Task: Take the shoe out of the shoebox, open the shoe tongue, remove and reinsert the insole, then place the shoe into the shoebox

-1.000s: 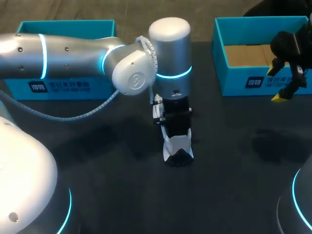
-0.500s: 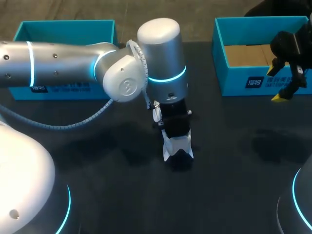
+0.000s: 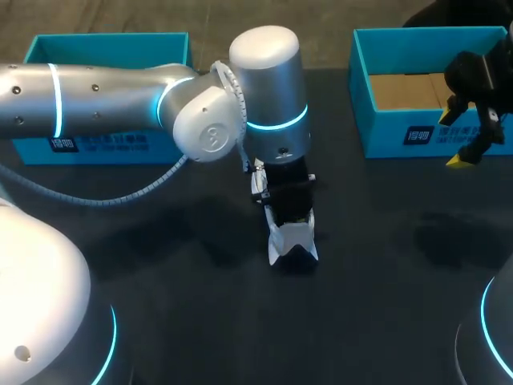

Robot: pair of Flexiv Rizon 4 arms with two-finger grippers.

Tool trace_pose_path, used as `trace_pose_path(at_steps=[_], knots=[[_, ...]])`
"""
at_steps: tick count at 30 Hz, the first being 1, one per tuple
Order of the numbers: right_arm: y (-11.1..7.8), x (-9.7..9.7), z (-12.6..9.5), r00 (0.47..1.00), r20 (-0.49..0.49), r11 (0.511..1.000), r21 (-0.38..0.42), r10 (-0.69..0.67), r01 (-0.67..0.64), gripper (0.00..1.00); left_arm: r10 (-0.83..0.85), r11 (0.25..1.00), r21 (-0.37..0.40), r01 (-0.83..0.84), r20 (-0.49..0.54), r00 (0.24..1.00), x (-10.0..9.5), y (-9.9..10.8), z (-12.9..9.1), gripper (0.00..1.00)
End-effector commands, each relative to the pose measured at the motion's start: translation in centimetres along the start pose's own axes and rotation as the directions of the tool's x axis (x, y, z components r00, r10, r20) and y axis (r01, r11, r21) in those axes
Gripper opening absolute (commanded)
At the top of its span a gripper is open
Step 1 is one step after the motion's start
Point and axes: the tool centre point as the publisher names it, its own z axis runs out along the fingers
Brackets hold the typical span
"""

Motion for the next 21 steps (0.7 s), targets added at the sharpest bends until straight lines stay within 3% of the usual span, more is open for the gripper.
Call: trace_pose_path(at_steps=[1, 9, 17, 21], knots=[[0.1, 0.0, 0.1, 1.0, 0.0, 1.0, 0.003, 0.001, -0.001, 1.0, 0.009, 0.999, -0.052, -0.009, -0.007, 1.0, 0.3, 0.0, -1.3, 0.0], [0.1, 0.0, 0.1, 1.0, 0.0, 1.0, 0.003, 0.001, -0.001, 1.0, 0.028, 0.992, -0.12, -0.034, -0.058, 0.998, 0.3, 1.2, 0.2, 0.0], [0.1, 0.0, 0.1, 1.0, 0.0, 1.0, 0.003, 0.001, -0.001, 1.0, 0.044, 0.988, -0.14, -0.062, -0.128, 0.991, 1.1, 1.0, 2.2, 0.0], [0.1, 0.0, 0.1, 1.0, 0.0, 1.0, 0.003, 0.001, -0.001, 1.0, 0.052, 0.975, -0.204, -0.083, -0.153, 0.987, 1.3, 0.7, 1.8, 0.0]])
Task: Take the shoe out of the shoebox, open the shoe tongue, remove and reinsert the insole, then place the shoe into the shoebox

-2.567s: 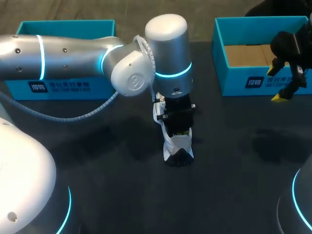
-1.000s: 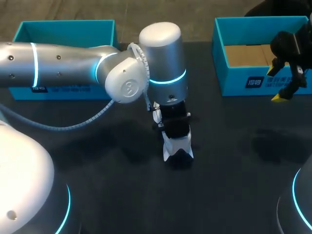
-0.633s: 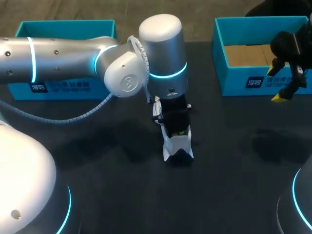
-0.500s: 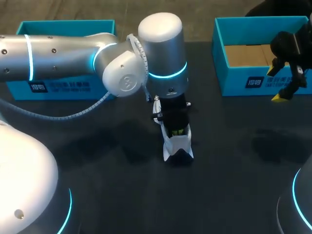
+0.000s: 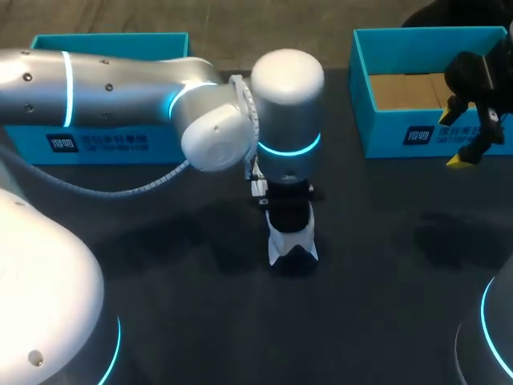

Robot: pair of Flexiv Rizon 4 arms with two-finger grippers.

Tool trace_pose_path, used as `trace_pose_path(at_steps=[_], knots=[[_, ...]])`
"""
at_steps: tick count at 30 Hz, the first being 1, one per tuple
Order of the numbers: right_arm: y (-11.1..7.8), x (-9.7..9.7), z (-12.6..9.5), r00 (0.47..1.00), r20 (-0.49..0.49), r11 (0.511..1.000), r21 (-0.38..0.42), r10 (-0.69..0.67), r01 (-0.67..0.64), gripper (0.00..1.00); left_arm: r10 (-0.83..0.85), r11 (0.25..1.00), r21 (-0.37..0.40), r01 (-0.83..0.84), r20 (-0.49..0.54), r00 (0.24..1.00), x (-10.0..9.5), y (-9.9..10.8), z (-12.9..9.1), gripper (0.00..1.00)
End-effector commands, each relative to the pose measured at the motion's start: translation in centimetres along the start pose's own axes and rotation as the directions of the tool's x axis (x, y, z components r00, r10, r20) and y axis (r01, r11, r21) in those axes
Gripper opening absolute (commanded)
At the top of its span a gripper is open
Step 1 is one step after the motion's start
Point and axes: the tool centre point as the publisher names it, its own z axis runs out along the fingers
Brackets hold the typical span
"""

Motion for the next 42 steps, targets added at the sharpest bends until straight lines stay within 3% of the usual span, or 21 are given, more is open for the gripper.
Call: trace_pose_path(at_steps=[1, 8, 11, 17, 27, 29, 30, 31, 34, 35, 42], knots=[[0.1, 0.0, 0.0, 1.0, 0.0, 1.0, 0.003, 0.001, -0.001, 1.0, 0.004, 0.997, -0.077, -0.006, -0.033, 0.999, -0.3, -0.5, -0.7, 0.0], [0.1, 0.0, 0.0, 1.0, 0.0, 1.0, 0.003, 0.001, -0.001, 1.0, 0.012, 0.982, -0.186, -0.018, -0.032, 0.999, -0.2, 1.0, -4.4, 0.0], [0.1, 0.0, 0.0, 1.0, 0.0, 1.0, 0.003, 0.001, -0.001, 1.0, 0.006, 0.961, -0.275, -0.025, -0.068, 0.998, -0.1, 2.0, -5.7, 0.0], [0.1, 0.0, 0.0, 1.0, 0.0, 1.0, 0.003, 0.001, -0.001, 1.0, -0.028, 0.96, -0.28, 0.02, -0.024, 0.999, 0.2, 3.8, -6.9, 0.0], [0.1, 0.0, 0.0, 1.0, 0.0, 1.0, 0.003, 0.001, -0.001, 1.0, -0.051, 0.955, -0.295, 0.039, -0.033, 0.998, 0.5, 4.1, -6.7, 0.0], [0.1, 0.0, 0.0, 1.0, 0.0, 1.0, 0.003, 0.001, -0.001, 1.0, -0.056, 0.956, -0.291, 0.044, -0.032, 0.998, 0.6, 4.1, -6.6, 0.36], [0.1, 0.0, 0.0, 1.0, 0.0, 1.0, 0.003, 0.001, -0.001, 1.0, -0.061, 0.957, -0.287, 0.049, -0.031, 0.998, 0.6, 4.0, -6.6, 0.48], [0.1, 0.0, 0.0, 1.0, 0.0, 1.0, 0.003, 0.001, -0.001, 1.0, -0.063, 0.958, -0.282, 0.051, -0.034, 0.997, 0.6, 4.0, -6.5, 0.69], [0.1, 0.0, 0.0, 1.0, 0.0, 1.0, 0.003, 0.001, -0.001, 1.0, -0.073, 0.963, -0.263, 0.061, -0.035, 0.997, 0.7, 4.0, -6.2, 0.94], [0.1, 0.0, 0.0, 1.0, 0.0, 1.0, 0.003, 0.001, -0.001, 1.0, -0.074, 0.964, -0.258, 0.062, -0.036, 0.997, 0.7, 4.0, -6.1, 1.0], [0.1, 0.0, 0.0, 1.0, 0.0, 1.0, 0.003, 0.001, -0.001, 1.0, -0.075, 0.967, -0.246, 0.062, -0.046, 0.996, 0.6, 4.1, -5.7, 1.0]])
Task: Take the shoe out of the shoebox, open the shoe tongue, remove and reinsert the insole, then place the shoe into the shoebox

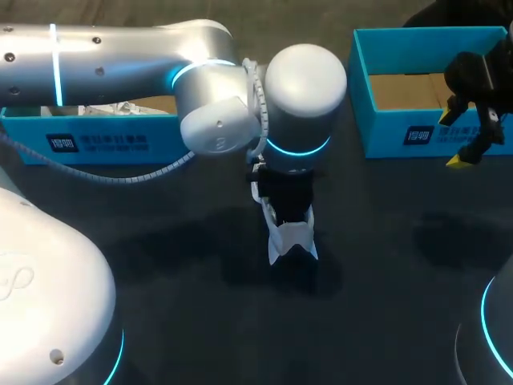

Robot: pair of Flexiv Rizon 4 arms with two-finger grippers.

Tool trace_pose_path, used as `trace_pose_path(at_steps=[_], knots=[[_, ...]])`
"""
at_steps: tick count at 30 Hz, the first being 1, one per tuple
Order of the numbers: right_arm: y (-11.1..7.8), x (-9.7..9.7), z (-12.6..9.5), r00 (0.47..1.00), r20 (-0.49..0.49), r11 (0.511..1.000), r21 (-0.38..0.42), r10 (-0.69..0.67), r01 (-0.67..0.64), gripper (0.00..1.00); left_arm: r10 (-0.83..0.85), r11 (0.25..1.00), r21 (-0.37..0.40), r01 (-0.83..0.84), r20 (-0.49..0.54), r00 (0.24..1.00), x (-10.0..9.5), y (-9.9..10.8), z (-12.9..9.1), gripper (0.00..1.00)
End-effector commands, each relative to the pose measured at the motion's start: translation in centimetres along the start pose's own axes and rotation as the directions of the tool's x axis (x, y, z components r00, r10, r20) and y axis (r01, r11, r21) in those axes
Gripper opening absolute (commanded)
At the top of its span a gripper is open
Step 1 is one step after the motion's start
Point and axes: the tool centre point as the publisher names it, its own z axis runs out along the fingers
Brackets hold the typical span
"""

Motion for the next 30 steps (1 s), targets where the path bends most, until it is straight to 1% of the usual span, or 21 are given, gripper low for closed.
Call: trace_pose_path(at_steps=[1, 6, 12, 21, 27, 30], knots=[[0.0, 0.0, 0.0, 1.0, 0.0, 1.0, 0.003, 0.001, -0.001, 1.0, 0.002, 1.0, 0.01, -0.002, -0.009, 1.0, -0.3, 0.1, 0.3, 1.0], [0.0, 0.0, 0.0, 1.0, 0.0, 1.0, 0.003, 0.001, -0.001, 1.0, 0.01, 1.0, 0.005, -0.01, -0.011, 1.0, -0.4, -0.1, 0.3, 1.0], [0.0, 0.0, 0.0, 1.0, 0.0, 1.0, 0.003, 0.001, -0.001, 1.0, 0.015, 1.0, -0.005, -0.015, -0.017, 1.0, 0.0, -0.1, -0.1, 1.0], [0.0, 0.0, 0.0, 1.0, 0.0, 1.0, 0.003, 0.001, -0.001, 1.0, -0.011, 1.0, -0.007, 0.011, -0.007, 1.0, 0.5, 1.3, -0.5, 1.0], [0.0, 0.0, 0.0, 1.0, 0.0, 1.0, 0.003, 0.001, -0.001, 1.0, -0.026, 1.0, 0.006, 0.026, 0.008, 1.0, 0.3, 1.9, -0.6, 1.0], [0.0, 0.0, 0.0, 1.0, 0.0, 1.0, 0.003, 0.001, -0.001, 1.0, -0.035, 0.999, 0.016, 0.035, 0.03, 0.999, 0.2, 2.5, -1.2, 1.0]])
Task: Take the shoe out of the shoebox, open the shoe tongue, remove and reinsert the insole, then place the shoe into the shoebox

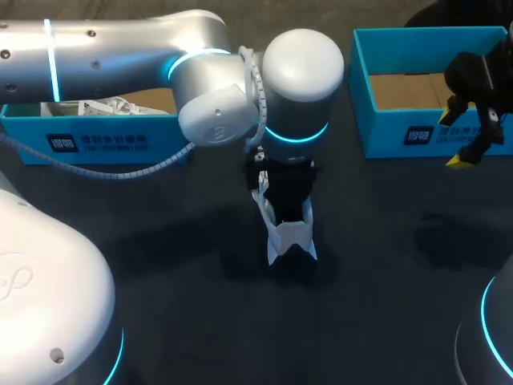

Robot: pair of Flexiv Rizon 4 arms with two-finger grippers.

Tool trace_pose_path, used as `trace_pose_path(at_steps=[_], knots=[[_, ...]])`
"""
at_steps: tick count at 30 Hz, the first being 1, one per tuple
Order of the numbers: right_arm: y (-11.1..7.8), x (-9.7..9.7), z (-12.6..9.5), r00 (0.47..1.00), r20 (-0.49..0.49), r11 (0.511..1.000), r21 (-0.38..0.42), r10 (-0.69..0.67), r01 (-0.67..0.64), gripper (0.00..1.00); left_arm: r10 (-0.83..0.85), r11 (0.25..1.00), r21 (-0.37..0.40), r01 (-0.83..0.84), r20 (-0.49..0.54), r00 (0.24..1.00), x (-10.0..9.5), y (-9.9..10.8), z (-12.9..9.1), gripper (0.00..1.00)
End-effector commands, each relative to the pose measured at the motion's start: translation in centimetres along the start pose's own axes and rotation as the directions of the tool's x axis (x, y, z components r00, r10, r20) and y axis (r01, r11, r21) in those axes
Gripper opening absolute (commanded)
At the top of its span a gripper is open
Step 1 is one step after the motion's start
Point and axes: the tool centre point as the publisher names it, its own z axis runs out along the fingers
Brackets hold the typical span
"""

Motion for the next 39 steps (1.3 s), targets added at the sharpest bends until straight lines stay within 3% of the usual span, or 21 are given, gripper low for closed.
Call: trace_pose_path(at_steps=[1, 13, 14, 16, 17, 18, 20, 21, 23, 29, 39], knots=[[0.1, 0.0, 0.1, 1.0, 0.0, 1.0, 0.003, 0.001, -0.001, 1.0, -0.005, 1.0, 0.01, 0.004, 0.027, 1.0, 0.1, 0.9, -0.7, 1.0], [0.1, 0.0, 0.1, 1.0, 0.0, 1.0, 0.003, 0.001, -0.001, 1.0, -0.013, 1.0, -0.026, 0.015, 0.059, 0.998, -0.1, 4.5, -3.4, 1.0], [0.1, 0.0, 0.1, 1.0, 0.0, 1.0, 0.003, 0.001, -0.001, 1.0, -0.008, 0.999, -0.04, 0.01, 0.059, 0.998, -0.1, 4.7, -3.7, 0.89], [0.1, 0.0, 0.1, 1.0, 0.0, 1.0, 0.003, 0.001, -0.001, 1.0, -0.004, 0.999, -0.042, 0.007, 0.057, 0.998, 0.0, 4.9, -3.9, 0.84], [0.1, 0.0, 0.1, 1.0, 0.0, 1.0, 0.003, 0.001, -0.001, 1.0, 0.002, 0.999, -0.046, 0.0, 0.05, 0.999, 0.0, 5.0, -4.0, 0.5], [0.1, 0.0, 0.1, 1.0, 0.0, 1.0, 0.003, 0.001, -0.001, 1.0, 0.004, 0.999, -0.047, -0.002, 0.043, 0.999, 0.0, 5.0, -4.0, 0.49], [0.1, 0.0, 0.1, 1.0, 0.0, 1.0, 0.003, 0.001, -0.001, 1.0, 0.005, 0.999, -0.045, -0.004, 0.038, 0.999, 0.0, 5.0, -3.9, 0.53], [0.1, 0.0, 0.1, 1.0, 0.0, 1.0, 0.003, 0.001, -0.001, 1.0, 0.007, 0.999, -0.039, -0.006, 0.033, 0.999, 0.0, 5.0, -3.7, 0.65], [0.1, 0.0, 0.1, 1.0, 0.0, 1.0, 0.003, 0.001, -0.001, 1.0, 0.011, 1.0, -0.028, -0.011, 0.029, 1.0, -0.2, 4.7, -3.3, 0.7], [0.1, 0.0, 0.1, 1.0, 0.0, 1.0, 0.003, 0.001, -0.001, 1.0, 0.026, 1.0, -0.006, -0.026, 0.023, 0.999, -0.6, 3.4, -2.6, 0.66], [0.1, 0.0, 0.1, 1.0, 0.0, 1.0, 0.003, 0.001, -0.001, 1.0, 0.056, 0.998, 0.034, -0.056, 0.0, 0.998, -0.4, 1.1, -1.2, 0.68]])
